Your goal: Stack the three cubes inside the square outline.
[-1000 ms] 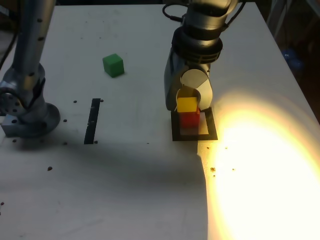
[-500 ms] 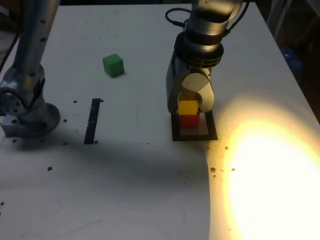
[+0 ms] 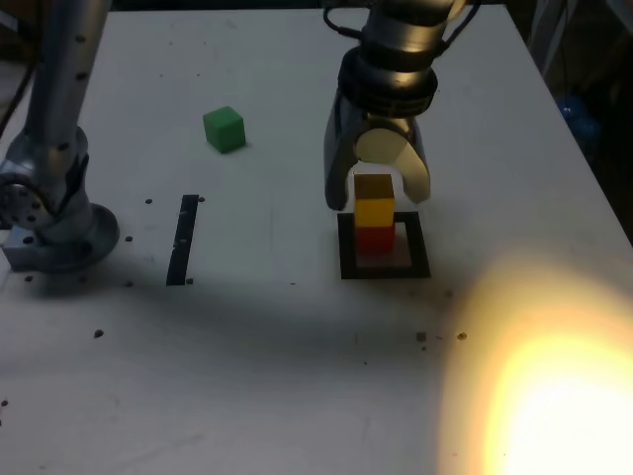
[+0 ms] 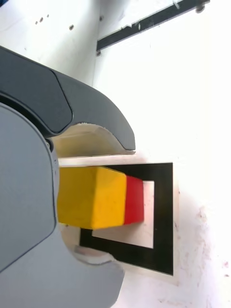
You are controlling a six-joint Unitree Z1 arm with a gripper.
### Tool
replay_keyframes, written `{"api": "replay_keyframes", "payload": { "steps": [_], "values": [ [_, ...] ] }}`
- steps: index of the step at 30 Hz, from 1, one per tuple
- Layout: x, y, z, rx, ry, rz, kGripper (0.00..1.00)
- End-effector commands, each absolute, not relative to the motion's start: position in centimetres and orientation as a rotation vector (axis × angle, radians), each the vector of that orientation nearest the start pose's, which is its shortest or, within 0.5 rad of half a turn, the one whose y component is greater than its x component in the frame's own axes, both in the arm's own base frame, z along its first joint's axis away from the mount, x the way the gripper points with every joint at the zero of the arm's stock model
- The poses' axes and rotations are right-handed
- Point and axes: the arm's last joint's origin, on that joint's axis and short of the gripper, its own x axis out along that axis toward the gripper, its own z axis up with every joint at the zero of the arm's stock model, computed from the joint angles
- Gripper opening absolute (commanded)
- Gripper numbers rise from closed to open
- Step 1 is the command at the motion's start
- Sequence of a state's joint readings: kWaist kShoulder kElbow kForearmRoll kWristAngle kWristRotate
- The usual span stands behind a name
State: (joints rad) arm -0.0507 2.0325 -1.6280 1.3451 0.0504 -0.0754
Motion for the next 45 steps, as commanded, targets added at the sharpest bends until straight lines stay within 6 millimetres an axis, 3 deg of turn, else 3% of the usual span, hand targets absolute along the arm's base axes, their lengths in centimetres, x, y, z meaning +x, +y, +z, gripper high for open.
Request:
{"api": "replay_keyframes", "payload": {
  "steps": [1, 5, 10, 17, 24, 29, 39, 45],
  "values": [
    [34.0, -0.5, 29.0, 0.025, 1.713, 0.089, 0.92],
    [31.0, 2.3, 31.3, -0.016, 1.692, 0.150, 0.92],
    [26.9, 7.4, 31.9, -0.126, 1.698, 0.266, 0.92],
    [22.2, 13.0, 30.5, -0.310, 1.714, 0.457, 0.92],
    [19.2, 16.8, 27.8, -0.460, 1.722, 0.570, 0.92],
    [18.5, 18.2, 26.2, -0.517, 1.759, 0.579, 0.91],
    [19.4, 19.4, 23.5, -0.550, 1.812, 0.559, 0.78],
    [19.4, 20.7, 21.6, -0.572, 1.803, 0.525, 0.77]
  ]
}}
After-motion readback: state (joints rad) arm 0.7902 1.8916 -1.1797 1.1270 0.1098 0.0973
